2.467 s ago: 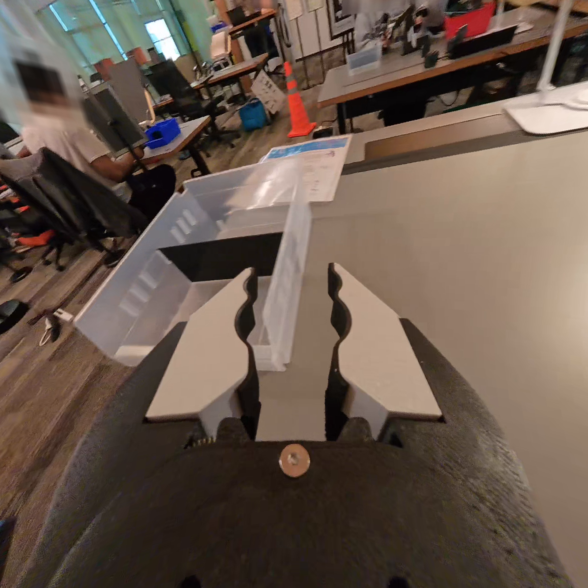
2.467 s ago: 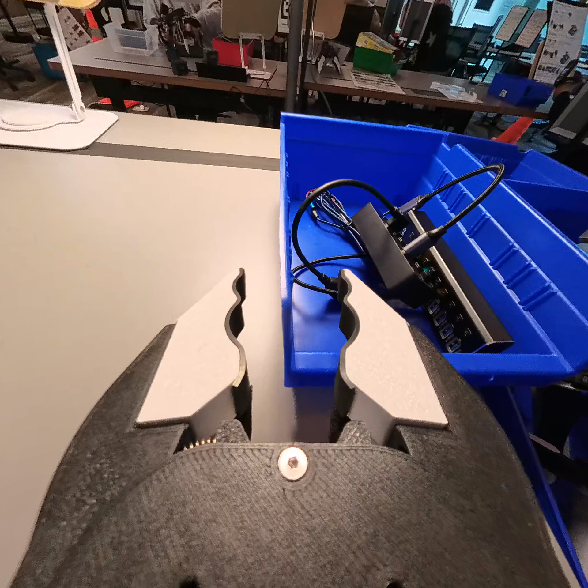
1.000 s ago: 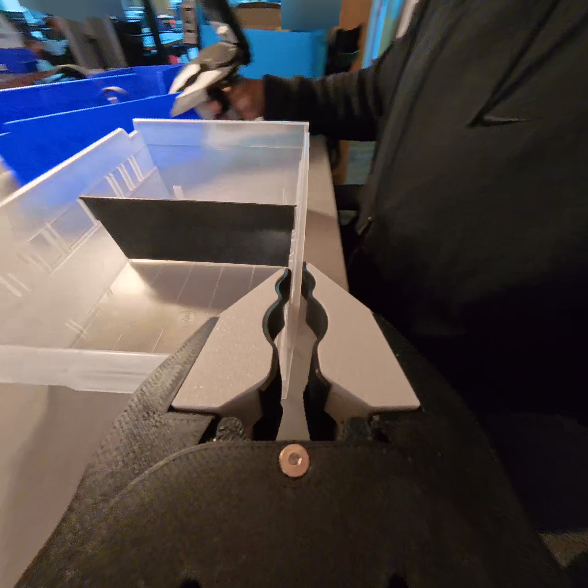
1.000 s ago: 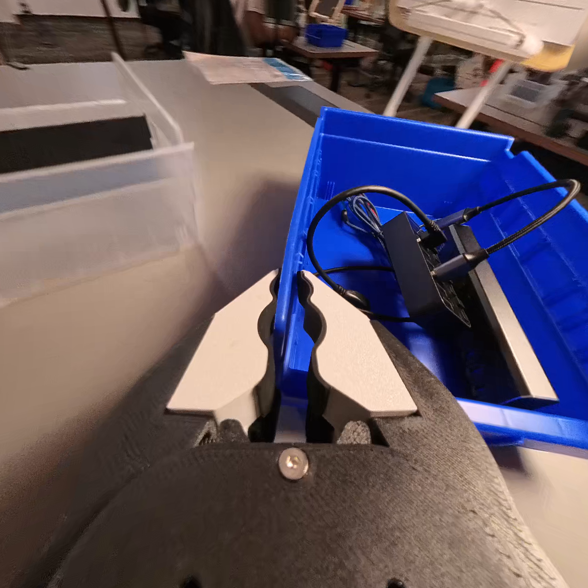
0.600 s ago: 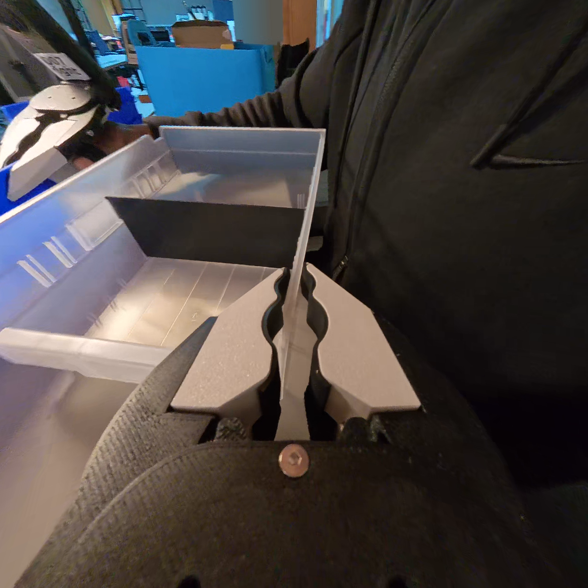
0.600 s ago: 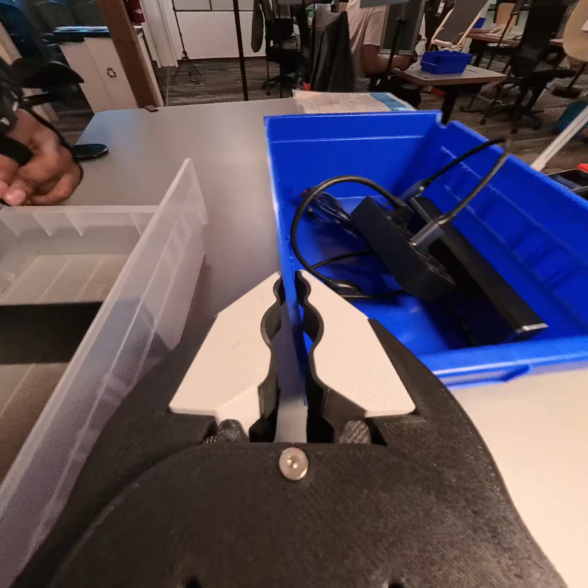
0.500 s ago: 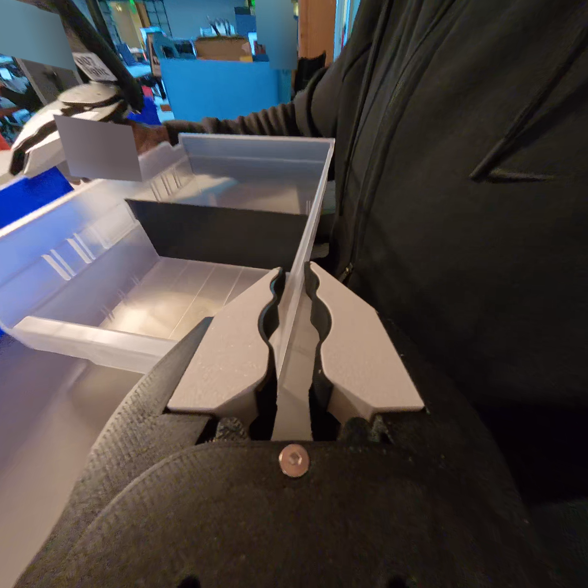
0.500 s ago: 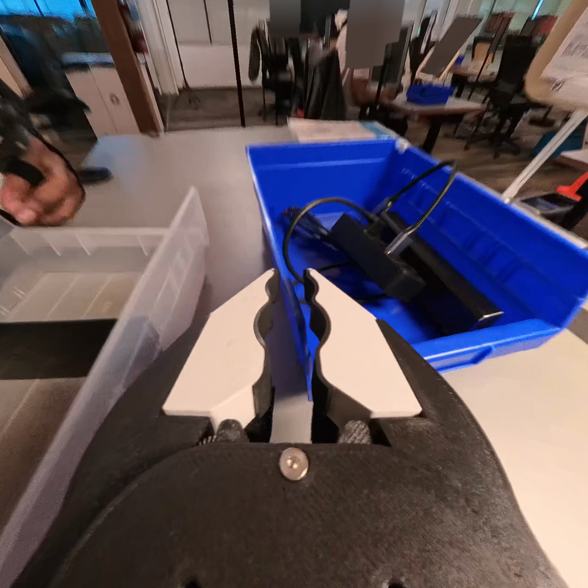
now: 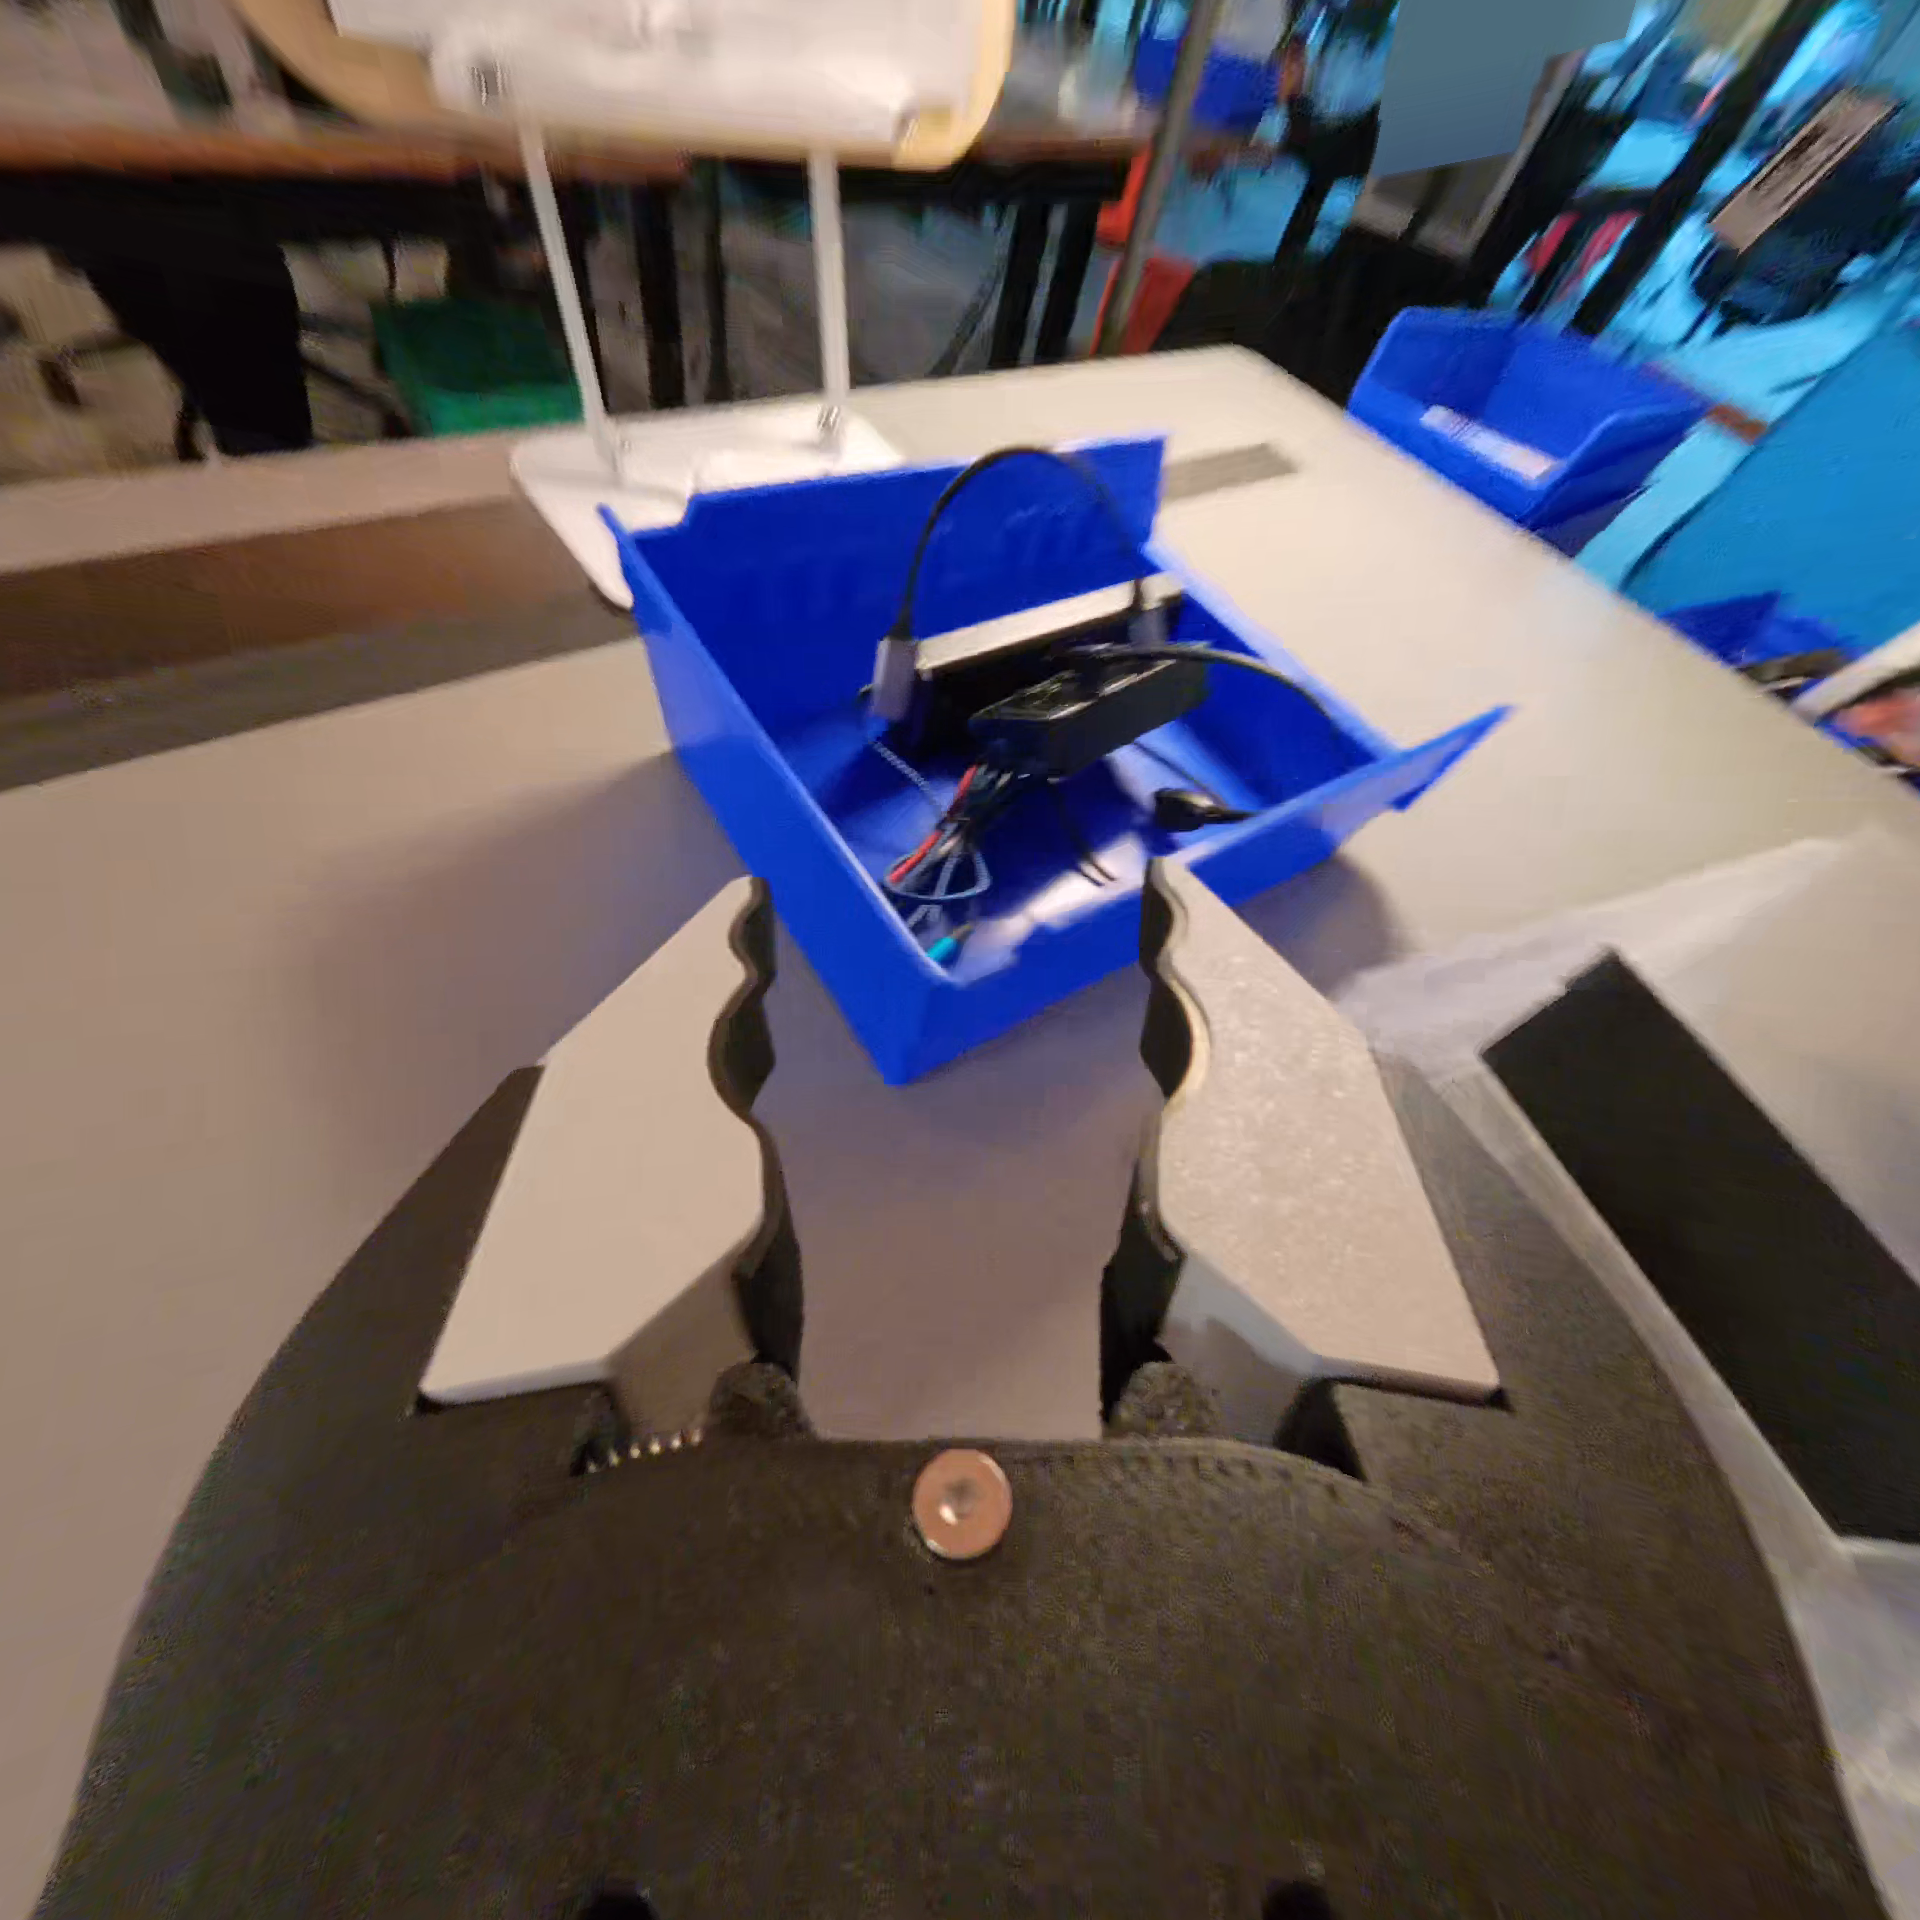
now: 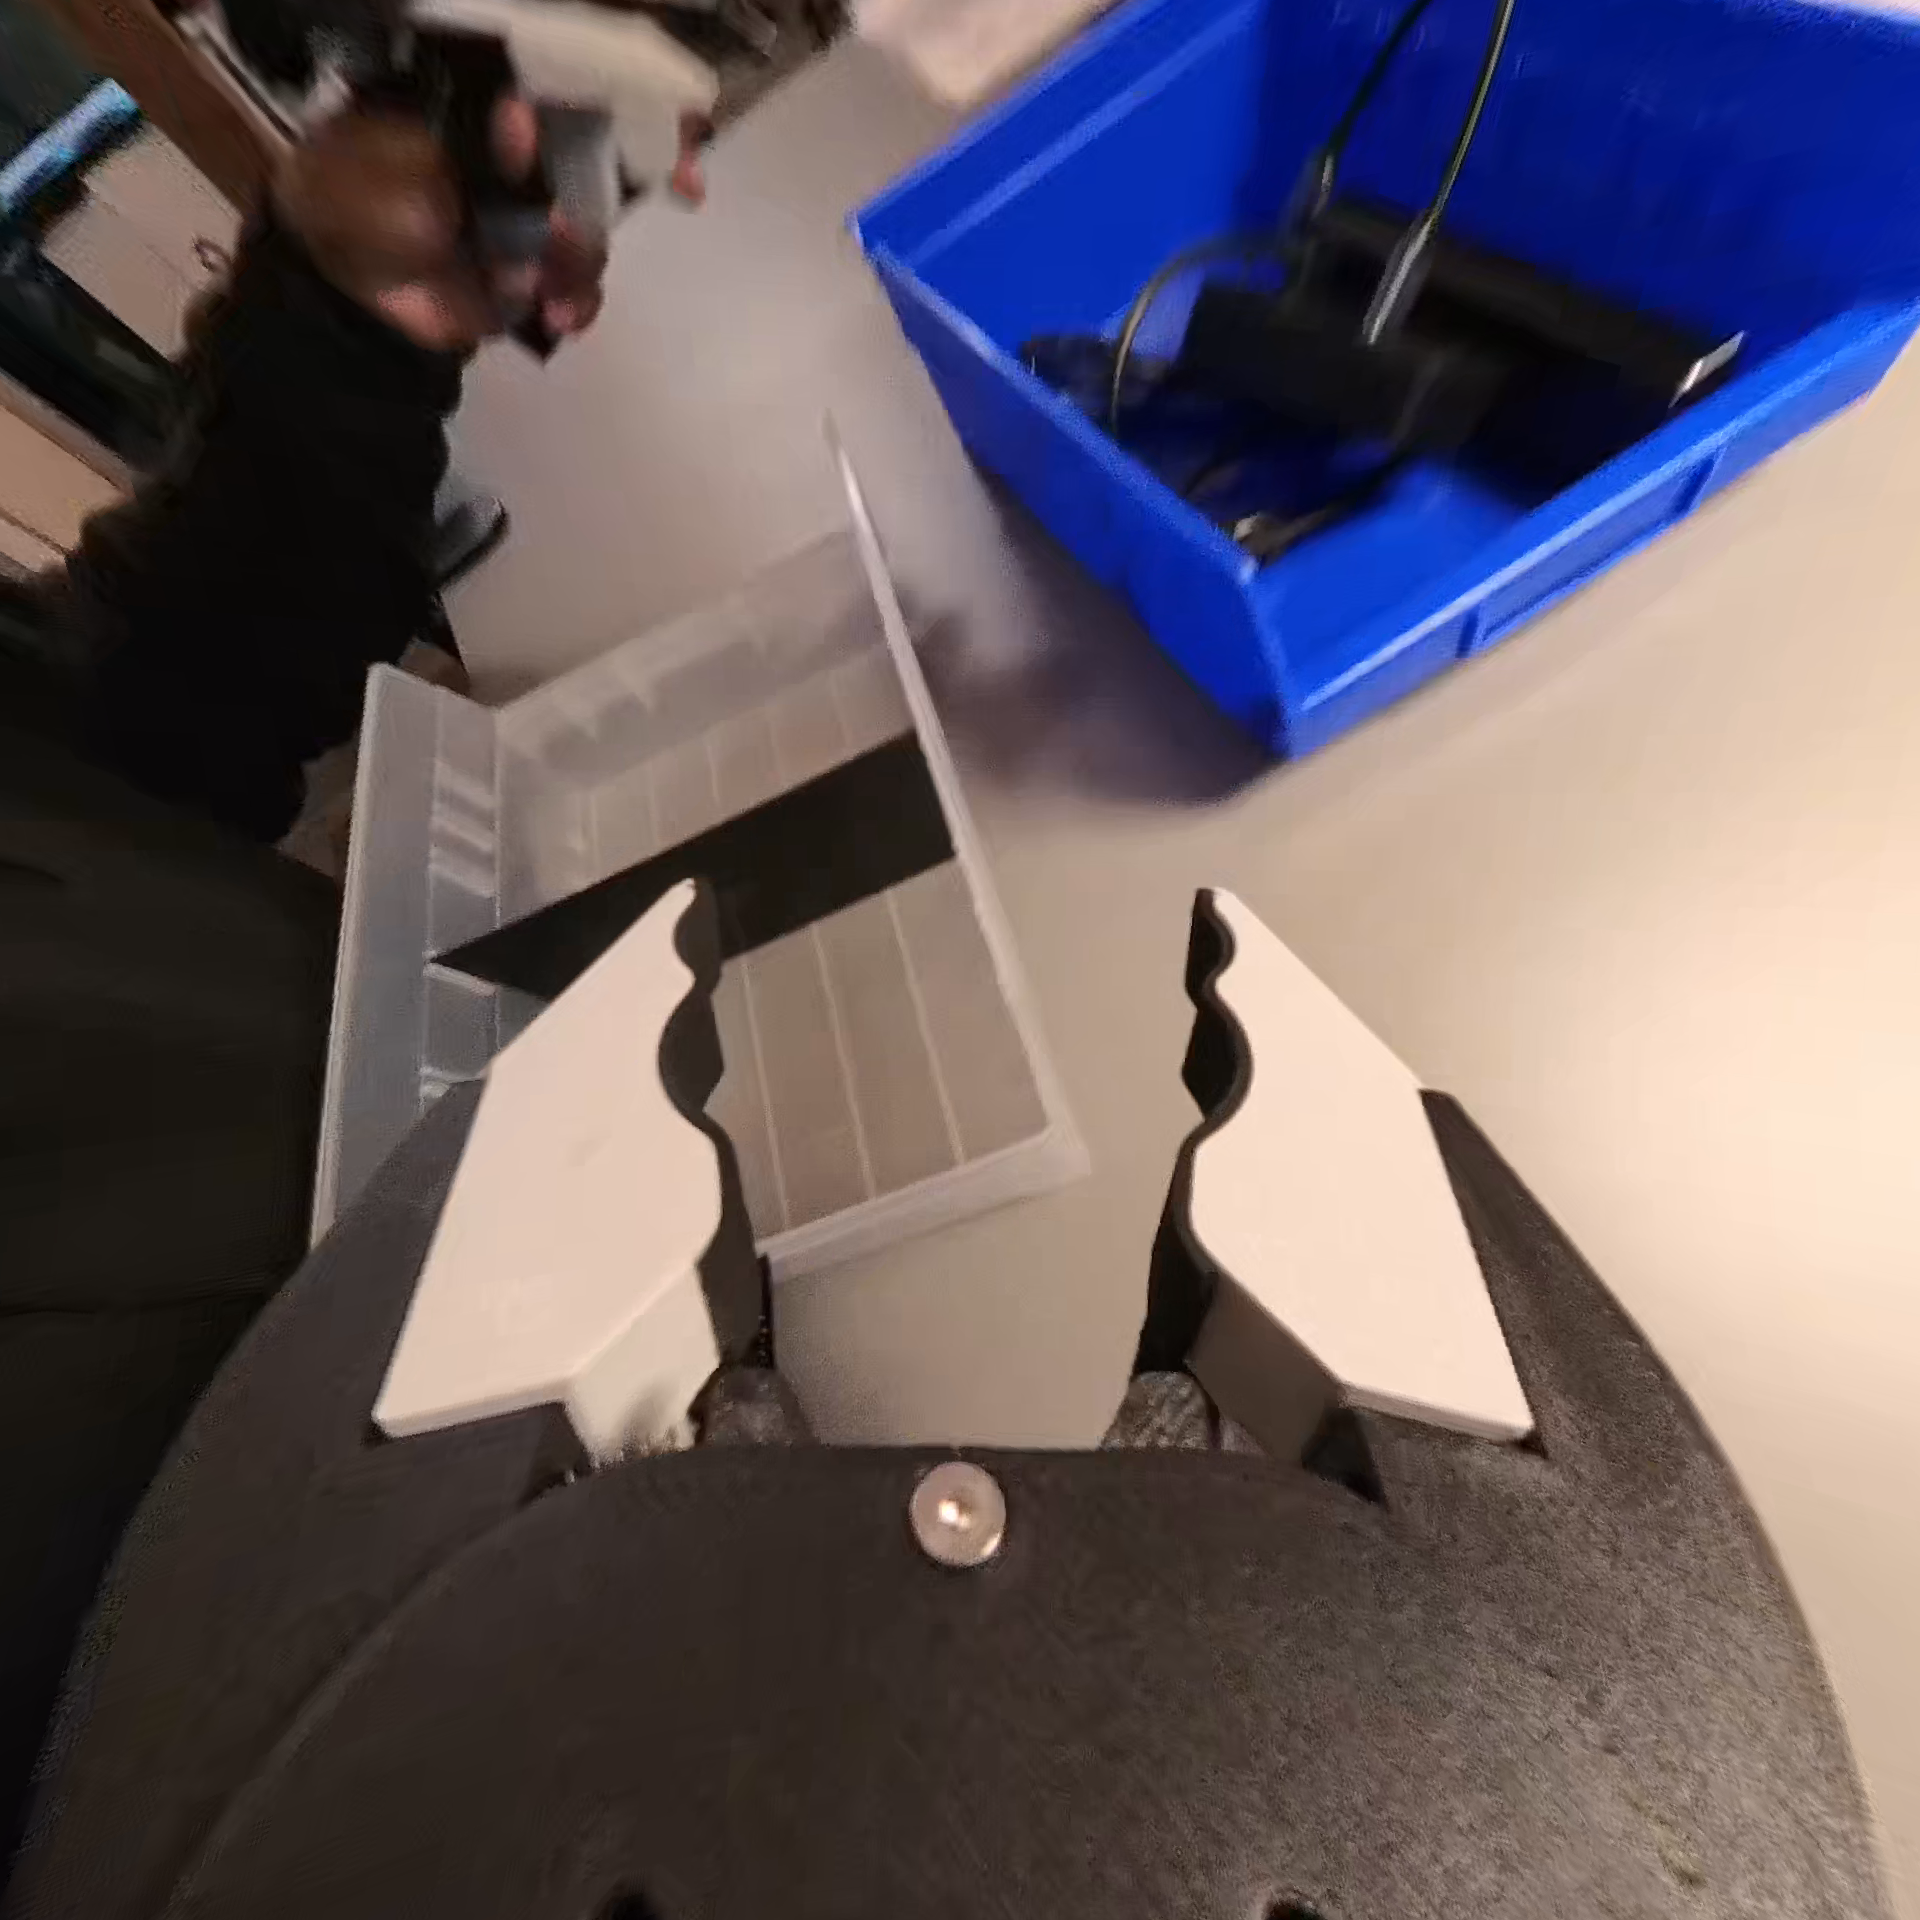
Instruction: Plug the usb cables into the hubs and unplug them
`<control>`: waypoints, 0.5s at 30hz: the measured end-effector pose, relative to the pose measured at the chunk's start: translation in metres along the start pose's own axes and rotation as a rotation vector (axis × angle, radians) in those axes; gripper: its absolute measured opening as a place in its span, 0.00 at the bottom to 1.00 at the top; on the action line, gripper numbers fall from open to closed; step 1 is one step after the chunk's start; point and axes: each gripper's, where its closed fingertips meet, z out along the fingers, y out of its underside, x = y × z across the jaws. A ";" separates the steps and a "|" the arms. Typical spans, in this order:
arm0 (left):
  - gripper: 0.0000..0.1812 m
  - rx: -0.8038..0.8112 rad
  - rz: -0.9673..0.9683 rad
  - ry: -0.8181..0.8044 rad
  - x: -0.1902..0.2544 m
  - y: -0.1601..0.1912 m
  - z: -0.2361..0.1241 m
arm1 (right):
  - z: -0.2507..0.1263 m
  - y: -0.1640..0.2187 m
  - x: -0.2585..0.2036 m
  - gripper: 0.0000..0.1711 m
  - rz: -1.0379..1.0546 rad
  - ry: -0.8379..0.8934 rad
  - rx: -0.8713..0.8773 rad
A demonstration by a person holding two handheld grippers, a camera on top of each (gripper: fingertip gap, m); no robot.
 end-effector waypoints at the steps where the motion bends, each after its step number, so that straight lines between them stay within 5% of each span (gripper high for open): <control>1: 0.44 -0.052 -0.015 -0.014 -0.011 -0.001 0.020 | 0.001 0.008 -0.003 0.55 0.016 0.031 -0.023; 5: 0.42 -0.246 -0.055 -0.044 -0.044 0.006 0.082 | 0.010 0.049 0.000 0.54 0.075 0.165 -0.147; 7: 0.31 -0.326 -0.042 0.032 -0.039 0.013 0.096 | 0.013 0.074 0.001 0.42 0.048 0.199 -0.248; 9: 0.14 -0.336 -0.036 0.026 -0.046 0.010 0.098 | 0.009 0.080 0.004 0.26 0.013 0.194 -0.263; 10: 0.07 -0.355 0.062 -0.008 -0.057 0.013 0.094 | 0.006 0.081 0.008 0.26 0.001 0.188 -0.273; 15: 0.06 -0.362 0.108 0.018 -0.081 0.017 0.075 | -0.024 0.078 0.057 0.19 -0.121 0.268 -0.345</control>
